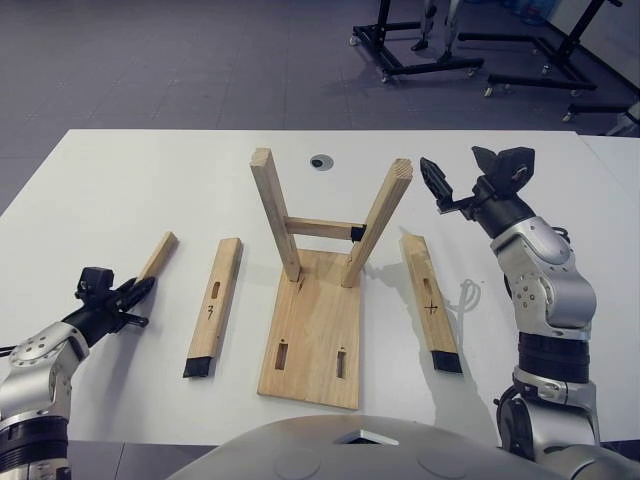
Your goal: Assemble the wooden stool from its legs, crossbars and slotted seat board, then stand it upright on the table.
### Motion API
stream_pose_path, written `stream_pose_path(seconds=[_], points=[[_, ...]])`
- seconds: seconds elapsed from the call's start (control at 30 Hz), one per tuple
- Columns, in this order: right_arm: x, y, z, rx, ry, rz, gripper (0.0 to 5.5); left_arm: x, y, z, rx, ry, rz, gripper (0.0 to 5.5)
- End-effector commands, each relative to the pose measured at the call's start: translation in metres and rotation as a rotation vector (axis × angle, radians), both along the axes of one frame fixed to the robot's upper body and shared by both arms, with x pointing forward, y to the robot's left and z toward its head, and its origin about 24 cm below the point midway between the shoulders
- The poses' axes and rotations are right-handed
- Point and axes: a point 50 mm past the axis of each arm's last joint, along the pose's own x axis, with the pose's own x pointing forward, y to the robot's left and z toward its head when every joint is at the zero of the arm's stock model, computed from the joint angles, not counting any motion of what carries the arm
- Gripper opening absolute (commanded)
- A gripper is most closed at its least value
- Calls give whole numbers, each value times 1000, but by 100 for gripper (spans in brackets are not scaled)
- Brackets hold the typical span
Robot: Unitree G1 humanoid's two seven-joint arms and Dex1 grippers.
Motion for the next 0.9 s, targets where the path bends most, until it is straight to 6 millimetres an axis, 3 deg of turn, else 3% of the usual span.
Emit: stream_pose_path(seconds=[0.03,0.13,0.2,0.27,0.33,0.4,0.47,0.57,0.73,0.9], points=[[5,-3,6,-20,23,-53,540,11,-8,27,-173,-185,13,39],[9,-4,14,-35,28,-94,540,22,-19,73,-445,-448,-9,39],[10,-8,35,108,-26,-74,540,24,-37,107,-662,-582,-125,39],[8,-14,59,275,-105,-15,540,21,-60,135,-852,-626,-303,39],[-3,-18,80,389,-252,110,540,19,-91,149,-980,-562,-505,39],[-17,-12,82,441,-329,258,540,14,-116,151,-1075,-449,-653,39],[-36,7,75,512,-307,473,540,8,-131,149,-1097,-367,-753,39],[-64,30,77,621,-306,684,540,12,-141,148,-951,-382,-759,39],[-72,68,78,668,-239,738,540,15,-141,150,-855,-441,-736,39],[-69,97,69,738,-126,785,540,9,-155,148,-846,-425,-822,39]])
